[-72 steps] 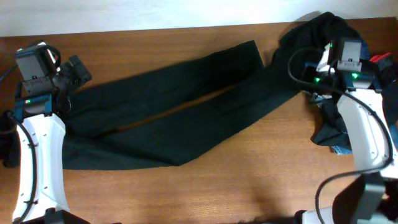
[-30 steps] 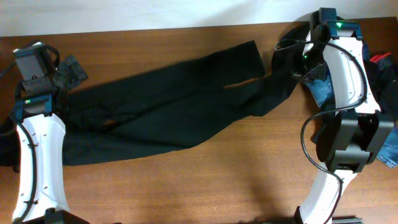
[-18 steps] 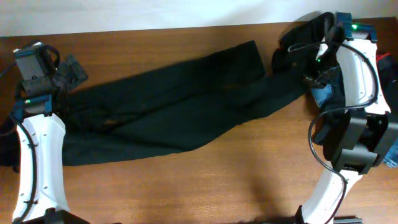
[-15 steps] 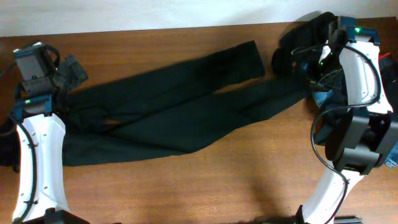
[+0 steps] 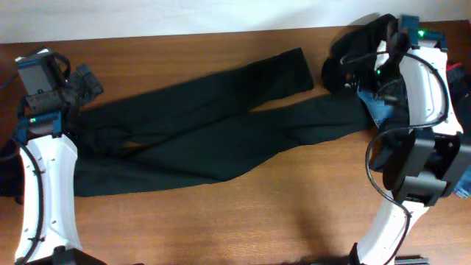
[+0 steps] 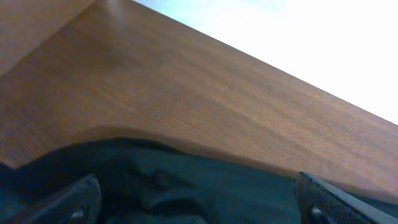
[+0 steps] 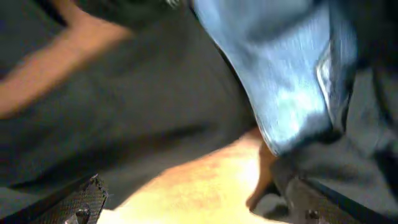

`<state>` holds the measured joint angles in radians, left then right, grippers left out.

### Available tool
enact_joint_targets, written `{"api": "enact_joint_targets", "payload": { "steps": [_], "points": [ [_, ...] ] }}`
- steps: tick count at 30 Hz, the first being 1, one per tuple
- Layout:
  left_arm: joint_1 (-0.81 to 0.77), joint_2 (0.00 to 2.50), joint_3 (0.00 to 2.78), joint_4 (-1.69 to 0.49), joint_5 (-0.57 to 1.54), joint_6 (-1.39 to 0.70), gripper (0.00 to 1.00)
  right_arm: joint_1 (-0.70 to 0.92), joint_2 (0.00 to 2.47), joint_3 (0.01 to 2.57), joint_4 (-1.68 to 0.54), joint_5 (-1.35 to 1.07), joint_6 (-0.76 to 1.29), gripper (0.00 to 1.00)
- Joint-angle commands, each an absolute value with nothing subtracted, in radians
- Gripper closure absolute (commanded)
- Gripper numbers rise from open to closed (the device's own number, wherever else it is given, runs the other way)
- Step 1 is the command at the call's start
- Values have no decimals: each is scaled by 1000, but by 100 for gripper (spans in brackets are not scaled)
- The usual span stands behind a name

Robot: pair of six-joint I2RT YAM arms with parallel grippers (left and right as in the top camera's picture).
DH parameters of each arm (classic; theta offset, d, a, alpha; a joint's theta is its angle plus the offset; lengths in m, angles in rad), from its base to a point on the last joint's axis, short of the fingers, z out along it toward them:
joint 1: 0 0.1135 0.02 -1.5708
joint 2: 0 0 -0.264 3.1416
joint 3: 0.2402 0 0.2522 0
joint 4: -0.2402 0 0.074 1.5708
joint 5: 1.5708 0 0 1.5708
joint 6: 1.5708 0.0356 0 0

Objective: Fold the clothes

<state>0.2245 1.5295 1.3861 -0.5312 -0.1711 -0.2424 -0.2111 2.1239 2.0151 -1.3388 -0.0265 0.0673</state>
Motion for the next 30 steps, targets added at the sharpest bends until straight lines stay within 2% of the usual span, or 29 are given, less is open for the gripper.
{"api": "enact_joint_targets", "payload": {
  "steps": [1, 12, 21, 25, 27, 30],
  "points": [
    [221, 1539, 1398, -535, -112, -188, 1, -138, 2101, 2112, -1327, -47, -12, 0],
    [218, 1539, 1555, -833, -100, -188, 1, -25, 2106, 2179, -1259, -48, -19, 1],
    [219, 1539, 1742, -1197, -102, -192, 1, -19, 2135, 2179, -1251, -58, -19, 1],
    [226, 1545, 1741, -1332, -151, -230, 1, -19, 2135, 2179, -1252, -79, -23, 1],
    [252, 1547, 1716, -1357, -232, -299, 1, -17, 2135, 2179, -1252, -81, -23, 1],
    [342, 1547, 1660, -1319, -237, -344, 1, -12, 2135, 2178, -1264, -101, -54, 1]
  ]
}}
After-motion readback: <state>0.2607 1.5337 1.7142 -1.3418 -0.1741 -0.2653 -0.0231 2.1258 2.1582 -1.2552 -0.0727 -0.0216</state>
